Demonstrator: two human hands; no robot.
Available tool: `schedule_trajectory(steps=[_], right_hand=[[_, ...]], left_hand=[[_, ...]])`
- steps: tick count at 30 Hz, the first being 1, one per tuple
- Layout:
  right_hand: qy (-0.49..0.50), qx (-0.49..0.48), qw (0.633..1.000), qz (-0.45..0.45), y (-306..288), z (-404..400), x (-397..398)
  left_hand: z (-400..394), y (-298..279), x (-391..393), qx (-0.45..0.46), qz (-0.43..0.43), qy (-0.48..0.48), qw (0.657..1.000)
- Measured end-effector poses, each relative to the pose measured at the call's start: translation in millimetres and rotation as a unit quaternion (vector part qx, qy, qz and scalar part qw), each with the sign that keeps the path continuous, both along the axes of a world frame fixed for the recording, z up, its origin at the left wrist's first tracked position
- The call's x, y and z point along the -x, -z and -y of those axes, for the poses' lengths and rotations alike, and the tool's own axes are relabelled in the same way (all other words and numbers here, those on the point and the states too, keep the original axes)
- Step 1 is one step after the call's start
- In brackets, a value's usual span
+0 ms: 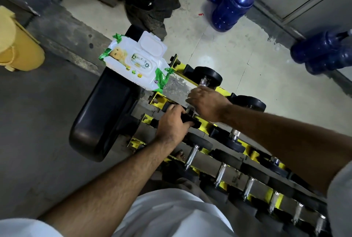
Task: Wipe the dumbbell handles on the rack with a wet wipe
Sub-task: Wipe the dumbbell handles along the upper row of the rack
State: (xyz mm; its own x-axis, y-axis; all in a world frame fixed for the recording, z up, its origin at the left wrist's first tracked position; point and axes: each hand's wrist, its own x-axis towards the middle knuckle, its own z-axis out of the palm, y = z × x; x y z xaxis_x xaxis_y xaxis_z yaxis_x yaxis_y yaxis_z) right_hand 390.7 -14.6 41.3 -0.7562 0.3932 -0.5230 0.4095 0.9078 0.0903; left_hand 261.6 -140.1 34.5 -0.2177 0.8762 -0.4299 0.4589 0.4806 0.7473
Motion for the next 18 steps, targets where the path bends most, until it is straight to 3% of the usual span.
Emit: schedule_trajectory(steps=[3, 8, 13, 16, 18], right_hand=[[0.079, -0.031, 0.996, -0.024, -2, -9, -4], [-0.016, 0.091, 0.992, -0.089, -2, 2, -9], [0.059, 0.033, 0.988, -0.142, 1, -8, -22], [0.000, 0.103, 0.985, -0.138, 7, 17, -18], [-0.013, 0.099, 0.986, -0.136, 6, 11, -22]], left_hand=[[2, 1, -1, -0.005, 0.001, -0.002, 1.000], [3, 4, 0, -0.012, 0.005, -0.008, 1.000], [4, 7, 1, -0.014, 0.007, -0.019, 1.000], [5, 10, 2, -0.022, 0.011, -0.020, 0.999], [6, 11, 2, -0.025, 0.012, -0.017, 0.999]])
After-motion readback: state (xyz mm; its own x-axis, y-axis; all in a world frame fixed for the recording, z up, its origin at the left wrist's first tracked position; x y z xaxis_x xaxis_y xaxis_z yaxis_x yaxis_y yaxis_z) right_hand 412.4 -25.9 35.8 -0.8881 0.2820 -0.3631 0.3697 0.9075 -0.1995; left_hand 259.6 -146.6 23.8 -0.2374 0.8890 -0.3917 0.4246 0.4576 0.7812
